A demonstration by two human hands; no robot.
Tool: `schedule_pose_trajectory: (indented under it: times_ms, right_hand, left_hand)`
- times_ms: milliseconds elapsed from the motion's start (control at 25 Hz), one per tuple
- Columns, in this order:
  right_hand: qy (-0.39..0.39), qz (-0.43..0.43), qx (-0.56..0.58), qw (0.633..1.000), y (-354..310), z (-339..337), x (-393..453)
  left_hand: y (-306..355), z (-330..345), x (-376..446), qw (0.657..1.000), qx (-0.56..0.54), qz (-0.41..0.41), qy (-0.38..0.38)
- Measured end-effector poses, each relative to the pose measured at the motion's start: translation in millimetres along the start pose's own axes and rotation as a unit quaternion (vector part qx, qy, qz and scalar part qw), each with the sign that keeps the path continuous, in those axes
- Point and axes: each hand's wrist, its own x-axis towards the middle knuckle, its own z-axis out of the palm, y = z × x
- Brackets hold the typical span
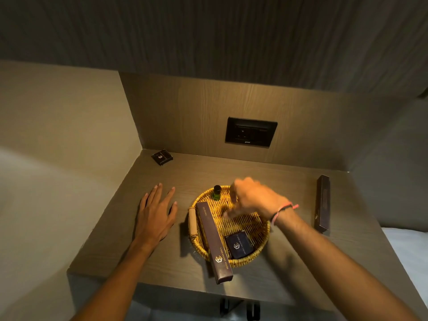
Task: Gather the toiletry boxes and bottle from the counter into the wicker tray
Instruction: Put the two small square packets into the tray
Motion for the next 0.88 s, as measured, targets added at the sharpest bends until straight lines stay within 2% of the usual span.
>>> schedule_pose_trajectory:
  times_ms: [120, 200, 480, 880]
  right_hand:
    - [0.091, -0.028, 0.044, 0.994, -11, -30, 37]
    - [0.115, -0.066, 0.049, 0.99, -24, -40, 70]
    - [0.057, -0.149, -0.031, 0.987, -50, -27, 158]
    - [0.071, -0.233, -0.084, 0.966, -104, -12, 212]
  left_hand:
    - [-2, 2, 0, 1.0, 0.006, 0.0, -0.001]
    - [-3, 3, 0, 1.0, 0.003, -0.002, 0.002]
    - [2, -2, -1, 1.0, -0.003, -0.015, 0.007]
    - [-8, 0, 6, 0.994, 0.054, -0.087, 0.03]
